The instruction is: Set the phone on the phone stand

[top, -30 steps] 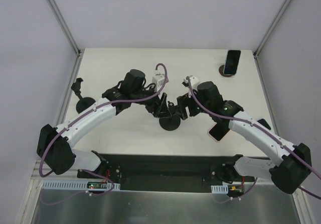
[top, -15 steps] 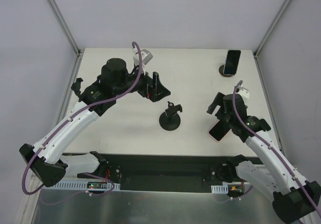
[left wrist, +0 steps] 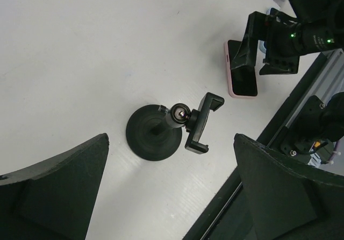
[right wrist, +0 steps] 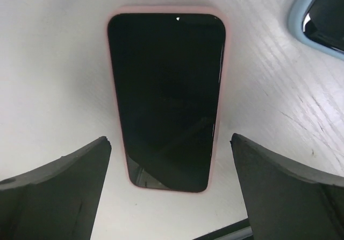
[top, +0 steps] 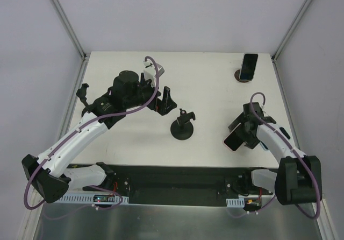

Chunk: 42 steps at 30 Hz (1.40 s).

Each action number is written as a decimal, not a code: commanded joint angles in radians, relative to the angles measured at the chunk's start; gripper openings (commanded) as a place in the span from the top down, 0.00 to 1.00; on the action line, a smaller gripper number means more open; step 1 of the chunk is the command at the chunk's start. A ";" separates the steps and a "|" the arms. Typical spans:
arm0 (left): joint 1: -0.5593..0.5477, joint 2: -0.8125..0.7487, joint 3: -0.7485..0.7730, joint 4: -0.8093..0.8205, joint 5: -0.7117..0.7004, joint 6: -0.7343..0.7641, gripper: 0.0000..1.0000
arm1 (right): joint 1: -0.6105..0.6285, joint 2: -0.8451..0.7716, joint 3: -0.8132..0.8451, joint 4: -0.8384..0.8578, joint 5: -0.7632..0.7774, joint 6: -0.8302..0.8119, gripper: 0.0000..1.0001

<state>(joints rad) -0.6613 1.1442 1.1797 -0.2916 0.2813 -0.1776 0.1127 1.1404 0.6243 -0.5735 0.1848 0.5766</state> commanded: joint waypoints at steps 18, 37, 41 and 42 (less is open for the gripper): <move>-0.004 -0.018 -0.006 0.042 0.018 0.044 0.01 | 0.027 0.395 0.158 -0.035 -0.123 -0.086 0.55; -0.004 0.029 -0.002 0.078 0.234 0.010 0.02 | 0.322 -0.269 0.070 0.253 -0.030 -0.564 0.99; -0.004 0.063 0.008 0.117 0.392 -0.029 0.04 | 0.520 -0.405 0.133 0.287 0.008 -0.788 0.99; -0.004 0.080 0.012 0.124 0.413 -0.042 0.05 | 0.560 -0.425 0.162 0.293 0.011 -0.814 0.99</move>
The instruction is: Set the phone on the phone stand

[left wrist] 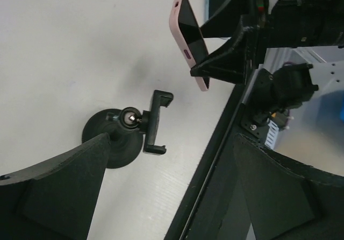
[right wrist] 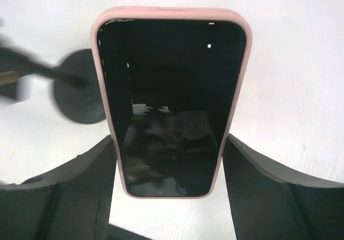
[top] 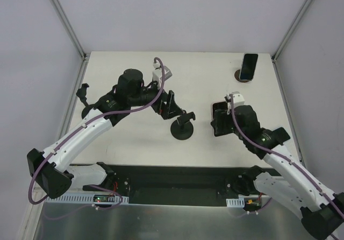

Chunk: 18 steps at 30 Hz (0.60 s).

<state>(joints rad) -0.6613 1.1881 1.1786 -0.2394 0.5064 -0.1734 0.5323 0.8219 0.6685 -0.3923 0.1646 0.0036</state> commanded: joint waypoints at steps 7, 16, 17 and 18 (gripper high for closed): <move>-0.006 0.091 0.024 0.104 0.336 -0.095 0.02 | 0.434 -0.022 0.345 -0.023 0.076 -0.373 1.00; -0.009 0.076 0.007 0.163 0.442 -0.112 0.01 | 0.675 0.149 0.468 -0.069 0.337 -0.448 0.99; -0.012 0.073 0.003 0.170 0.442 -0.110 0.01 | 0.676 0.151 0.468 -0.068 0.342 -0.448 1.00; -0.014 0.068 0.001 0.172 0.443 -0.109 0.01 | 0.679 0.148 0.458 -0.062 0.352 -0.447 1.00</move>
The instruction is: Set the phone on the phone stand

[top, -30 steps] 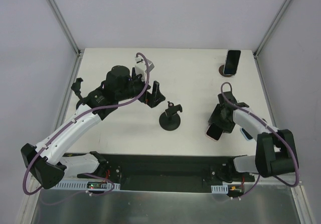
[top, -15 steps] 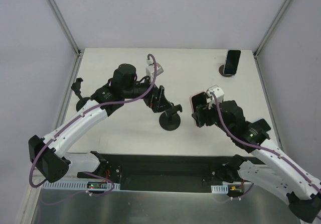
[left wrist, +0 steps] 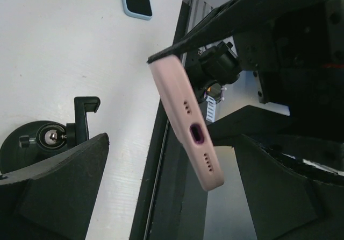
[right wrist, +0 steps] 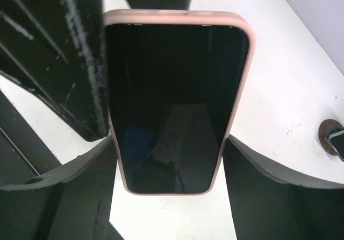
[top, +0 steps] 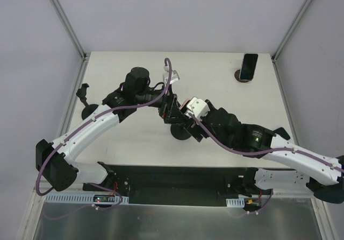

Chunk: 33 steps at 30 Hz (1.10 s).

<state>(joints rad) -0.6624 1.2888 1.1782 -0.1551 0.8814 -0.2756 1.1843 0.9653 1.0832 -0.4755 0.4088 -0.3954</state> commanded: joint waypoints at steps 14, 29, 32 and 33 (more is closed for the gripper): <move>-0.019 0.006 0.003 0.086 0.070 -0.027 0.49 | 0.103 0.049 0.093 0.000 0.205 -0.089 1.00; -0.020 -0.211 -0.022 0.031 -0.206 0.125 1.00 | 0.107 -0.052 -0.129 0.086 0.317 0.097 0.04; -0.019 -0.288 -0.055 0.057 -0.335 0.130 1.00 | 0.029 -0.154 -0.247 0.156 0.231 0.271 0.04; -0.019 -0.305 -0.067 0.071 -0.366 0.125 1.00 | -0.021 -0.175 -0.271 0.176 0.225 0.391 0.04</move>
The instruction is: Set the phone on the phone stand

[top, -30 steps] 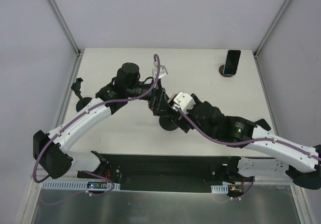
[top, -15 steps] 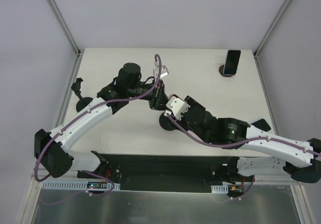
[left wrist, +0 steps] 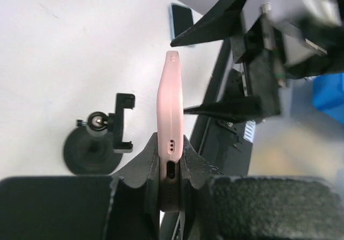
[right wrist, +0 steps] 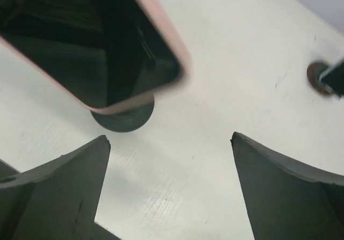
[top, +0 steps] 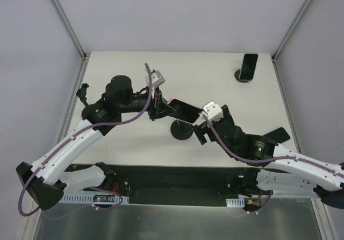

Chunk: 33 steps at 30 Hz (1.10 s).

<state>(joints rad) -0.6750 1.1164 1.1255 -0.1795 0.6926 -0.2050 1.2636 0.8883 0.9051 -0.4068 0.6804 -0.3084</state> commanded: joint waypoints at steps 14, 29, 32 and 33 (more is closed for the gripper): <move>-0.008 -0.328 -0.124 0.346 -0.447 -0.527 1.00 | -0.310 -0.167 -0.152 0.657 -0.789 0.696 0.04; -0.086 -0.241 -0.320 0.873 -0.220 -0.775 1.00 | -0.311 -0.261 -0.232 0.775 -0.687 0.784 0.20; -0.098 -0.240 -0.328 0.879 -0.194 -0.757 1.00 | -0.323 -0.262 -0.233 0.796 -0.686 0.808 0.20; -0.101 -0.242 -0.334 0.880 -0.200 -0.755 1.00 | -0.325 -0.258 -0.238 0.807 -0.686 0.816 0.21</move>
<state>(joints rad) -0.7536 0.8913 0.7895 0.5270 0.4324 -0.9489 0.9520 0.6319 0.6720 0.2890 -0.0299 0.4606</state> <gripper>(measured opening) 0.092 0.801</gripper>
